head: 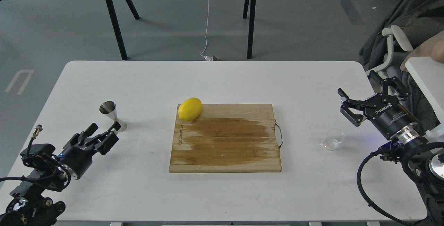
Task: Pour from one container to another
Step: 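Reach the left hand to the metal jigger and close around it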
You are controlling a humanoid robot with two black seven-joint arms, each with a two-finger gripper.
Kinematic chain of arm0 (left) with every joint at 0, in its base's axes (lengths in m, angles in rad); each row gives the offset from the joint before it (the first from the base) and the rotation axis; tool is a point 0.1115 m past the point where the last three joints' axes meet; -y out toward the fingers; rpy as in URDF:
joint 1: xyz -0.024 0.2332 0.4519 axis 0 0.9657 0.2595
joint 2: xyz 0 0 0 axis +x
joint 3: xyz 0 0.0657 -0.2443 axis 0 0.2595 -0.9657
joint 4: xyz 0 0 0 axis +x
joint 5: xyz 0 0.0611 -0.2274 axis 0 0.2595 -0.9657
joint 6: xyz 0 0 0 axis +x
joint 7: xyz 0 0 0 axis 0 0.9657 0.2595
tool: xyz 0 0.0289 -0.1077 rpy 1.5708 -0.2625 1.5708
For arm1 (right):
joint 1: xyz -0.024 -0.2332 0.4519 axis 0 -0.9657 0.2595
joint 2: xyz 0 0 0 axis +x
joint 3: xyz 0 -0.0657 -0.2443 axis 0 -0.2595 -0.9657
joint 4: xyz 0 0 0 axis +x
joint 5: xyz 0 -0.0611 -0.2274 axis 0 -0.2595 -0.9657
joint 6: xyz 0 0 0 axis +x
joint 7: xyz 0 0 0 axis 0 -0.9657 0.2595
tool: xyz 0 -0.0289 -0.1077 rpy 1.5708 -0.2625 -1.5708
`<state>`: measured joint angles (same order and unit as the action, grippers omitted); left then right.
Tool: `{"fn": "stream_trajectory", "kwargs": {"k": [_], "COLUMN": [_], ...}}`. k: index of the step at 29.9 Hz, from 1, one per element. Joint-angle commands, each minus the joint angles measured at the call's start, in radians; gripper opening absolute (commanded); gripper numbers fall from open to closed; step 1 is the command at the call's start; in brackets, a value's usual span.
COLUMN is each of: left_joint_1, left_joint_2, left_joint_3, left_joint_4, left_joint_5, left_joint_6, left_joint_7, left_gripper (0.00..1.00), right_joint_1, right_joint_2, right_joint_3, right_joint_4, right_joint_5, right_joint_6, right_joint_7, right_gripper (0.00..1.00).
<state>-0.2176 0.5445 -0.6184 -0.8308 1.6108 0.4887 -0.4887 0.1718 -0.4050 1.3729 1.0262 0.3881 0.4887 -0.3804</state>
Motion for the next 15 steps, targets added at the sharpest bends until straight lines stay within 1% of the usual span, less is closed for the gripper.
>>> {"fn": "stream_trajectory", "kwargs": {"k": [1, 7, 15], "left_joint_1": [-0.037, -0.098, -0.143], "left_joint_2": [-0.030, -0.086, -0.138], "left_joint_3": [0.020, 0.071, 0.072], "left_joint_4": [0.047, 0.153, 0.254], "left_joint_5": [-0.002, -0.009, -0.011], "left_joint_6": [0.000, 0.000, 0.000], "left_joint_7": [0.000, 0.000, 0.000], "left_gripper": [0.99, 0.99, 0.98], "right_joint_1": [0.000, 0.000, 0.000], "right_joint_2": [0.000, 0.000, 0.000], "right_joint_3": [0.000, 0.000, 0.000], "right_joint_4": [0.000, -0.001, -0.002], "right_joint_5": [0.000, 0.000, 0.000], "right_joint_6": [0.000, 0.000, 0.000], "right_joint_7": [0.000, 0.000, 0.000], "right_gripper": [0.99, 0.99, 0.99]}}
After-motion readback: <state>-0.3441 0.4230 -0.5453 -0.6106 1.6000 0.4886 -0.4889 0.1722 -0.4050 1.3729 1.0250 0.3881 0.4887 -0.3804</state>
